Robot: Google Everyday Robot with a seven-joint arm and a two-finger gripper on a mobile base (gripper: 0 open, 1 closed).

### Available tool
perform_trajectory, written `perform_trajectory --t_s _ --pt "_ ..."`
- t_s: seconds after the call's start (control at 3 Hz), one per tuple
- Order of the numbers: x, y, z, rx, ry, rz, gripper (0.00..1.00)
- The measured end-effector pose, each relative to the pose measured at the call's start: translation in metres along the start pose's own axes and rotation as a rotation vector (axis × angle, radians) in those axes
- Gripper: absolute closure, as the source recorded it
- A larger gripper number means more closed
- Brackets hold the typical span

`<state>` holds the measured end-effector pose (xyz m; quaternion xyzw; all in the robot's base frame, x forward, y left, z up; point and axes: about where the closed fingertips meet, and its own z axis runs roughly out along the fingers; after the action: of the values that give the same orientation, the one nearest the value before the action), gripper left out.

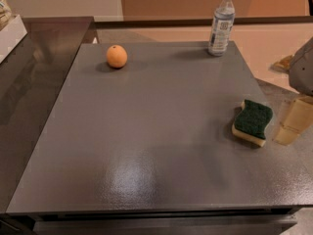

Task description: Pick sponge

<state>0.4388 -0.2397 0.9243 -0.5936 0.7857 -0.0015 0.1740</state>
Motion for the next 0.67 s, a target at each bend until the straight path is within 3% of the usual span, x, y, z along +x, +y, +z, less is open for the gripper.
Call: perform_trajectory --t_s 0.67 --pt "0.012 -0.009 0.042 -0.041 -0.036 0.023 0.00"
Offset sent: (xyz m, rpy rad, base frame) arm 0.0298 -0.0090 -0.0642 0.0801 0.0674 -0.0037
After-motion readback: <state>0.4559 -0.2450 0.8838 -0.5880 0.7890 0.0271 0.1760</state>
